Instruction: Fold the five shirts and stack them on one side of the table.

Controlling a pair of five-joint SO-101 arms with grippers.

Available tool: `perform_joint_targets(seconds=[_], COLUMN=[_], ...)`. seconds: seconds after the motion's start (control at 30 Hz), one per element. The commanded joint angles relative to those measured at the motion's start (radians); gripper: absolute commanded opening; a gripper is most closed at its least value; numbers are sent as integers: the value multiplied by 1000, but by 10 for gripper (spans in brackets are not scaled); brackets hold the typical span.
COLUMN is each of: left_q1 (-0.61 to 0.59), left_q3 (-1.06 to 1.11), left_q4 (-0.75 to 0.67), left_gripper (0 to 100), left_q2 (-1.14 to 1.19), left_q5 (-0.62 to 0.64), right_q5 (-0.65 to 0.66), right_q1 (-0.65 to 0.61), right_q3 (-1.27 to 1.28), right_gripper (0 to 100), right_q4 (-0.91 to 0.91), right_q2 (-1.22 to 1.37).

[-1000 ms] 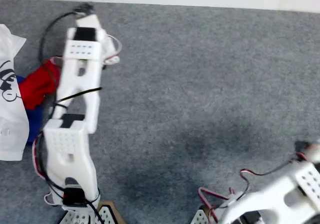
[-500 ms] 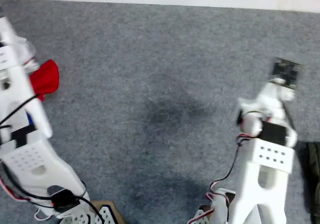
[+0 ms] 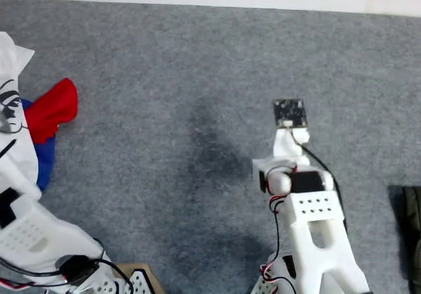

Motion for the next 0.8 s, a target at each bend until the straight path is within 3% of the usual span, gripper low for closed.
perform_joint_targets(seconds=[0.0,0.37,0.6,0.77], left_q1=[-93,-248,-252,-295], left_q3=[88,292,177,-147], left_q4=[-127,-612,-597,-471], left_gripper=[181,181,181,181], left_q2=[-64,-61,67,303], left_q5=[-11,-2,0,78], right_q5=[-2,-2,-2,-2], right_q1=[-15,-16,-16,-16], right_q3=[45,85,91,96], right_gripper=[163,163,163,163], right_q4=[-114,-171,-171,-171], right_q2=[-25,-18,-18,-18])
